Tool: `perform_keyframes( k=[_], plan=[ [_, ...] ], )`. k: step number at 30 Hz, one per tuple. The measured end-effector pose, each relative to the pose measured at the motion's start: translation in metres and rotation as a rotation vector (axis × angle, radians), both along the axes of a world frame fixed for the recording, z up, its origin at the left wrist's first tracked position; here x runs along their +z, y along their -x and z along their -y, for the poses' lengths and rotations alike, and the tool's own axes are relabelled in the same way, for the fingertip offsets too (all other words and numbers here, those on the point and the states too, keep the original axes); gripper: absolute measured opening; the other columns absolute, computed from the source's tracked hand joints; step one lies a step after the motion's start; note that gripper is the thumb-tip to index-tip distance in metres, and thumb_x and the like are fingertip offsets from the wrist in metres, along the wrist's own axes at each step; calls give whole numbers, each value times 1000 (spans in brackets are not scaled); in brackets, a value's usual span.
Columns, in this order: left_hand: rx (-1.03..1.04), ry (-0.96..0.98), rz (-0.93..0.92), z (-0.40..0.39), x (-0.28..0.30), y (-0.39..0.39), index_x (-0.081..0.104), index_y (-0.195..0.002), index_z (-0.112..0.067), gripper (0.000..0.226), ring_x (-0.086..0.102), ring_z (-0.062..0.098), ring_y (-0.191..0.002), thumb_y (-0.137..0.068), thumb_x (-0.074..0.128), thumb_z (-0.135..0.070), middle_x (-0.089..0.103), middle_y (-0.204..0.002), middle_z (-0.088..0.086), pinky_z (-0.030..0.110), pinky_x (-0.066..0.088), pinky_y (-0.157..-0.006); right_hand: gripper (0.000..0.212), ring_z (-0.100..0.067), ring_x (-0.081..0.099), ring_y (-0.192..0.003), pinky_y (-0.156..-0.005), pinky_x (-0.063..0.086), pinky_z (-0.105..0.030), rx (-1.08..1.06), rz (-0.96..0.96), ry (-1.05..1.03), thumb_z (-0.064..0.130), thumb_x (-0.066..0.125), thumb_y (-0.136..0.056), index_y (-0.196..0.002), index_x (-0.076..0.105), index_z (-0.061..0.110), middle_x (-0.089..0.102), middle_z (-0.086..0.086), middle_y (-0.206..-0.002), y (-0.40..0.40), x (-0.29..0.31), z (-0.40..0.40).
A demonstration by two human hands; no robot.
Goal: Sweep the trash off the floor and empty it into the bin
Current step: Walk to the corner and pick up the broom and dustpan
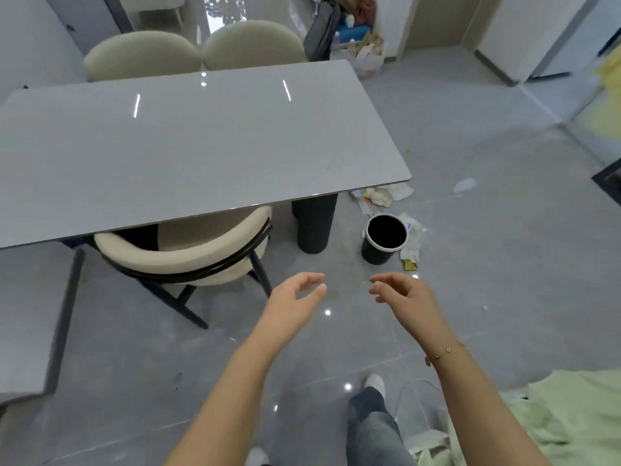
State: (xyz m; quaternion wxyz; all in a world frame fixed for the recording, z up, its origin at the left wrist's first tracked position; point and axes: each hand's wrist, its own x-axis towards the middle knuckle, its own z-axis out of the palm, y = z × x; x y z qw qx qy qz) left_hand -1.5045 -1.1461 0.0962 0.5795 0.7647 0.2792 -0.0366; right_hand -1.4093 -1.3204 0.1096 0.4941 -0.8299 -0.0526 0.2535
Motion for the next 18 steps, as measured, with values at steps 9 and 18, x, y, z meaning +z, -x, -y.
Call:
perform_keyframes(
  k=[9, 18],
  plan=[
    [-123, -18, 8, 122, 14, -219, 66, -112, -25, 24, 56, 1, -107, -91, 59, -18, 64, -107, -12, 7, 39, -81, 15, -16, 68, -88, -70, 46, -14, -64, -52, -59, 15, 59, -90, -101, 70, 18, 72, -5, -96, -188, -4, 135],
    [-132, 32, -45, 169, -1, -406, 68, -104, -35, 21, 61, 2, -104, -89, 61, -23, 68, -107, -12, 20, 46, -89, 16, -11, 67, -86, -64, 46, -4, -55, -75, -57, 16, 59, -90, -101, 70, 22, 72, -1, -94, -368, -19, 189]
  ],
)
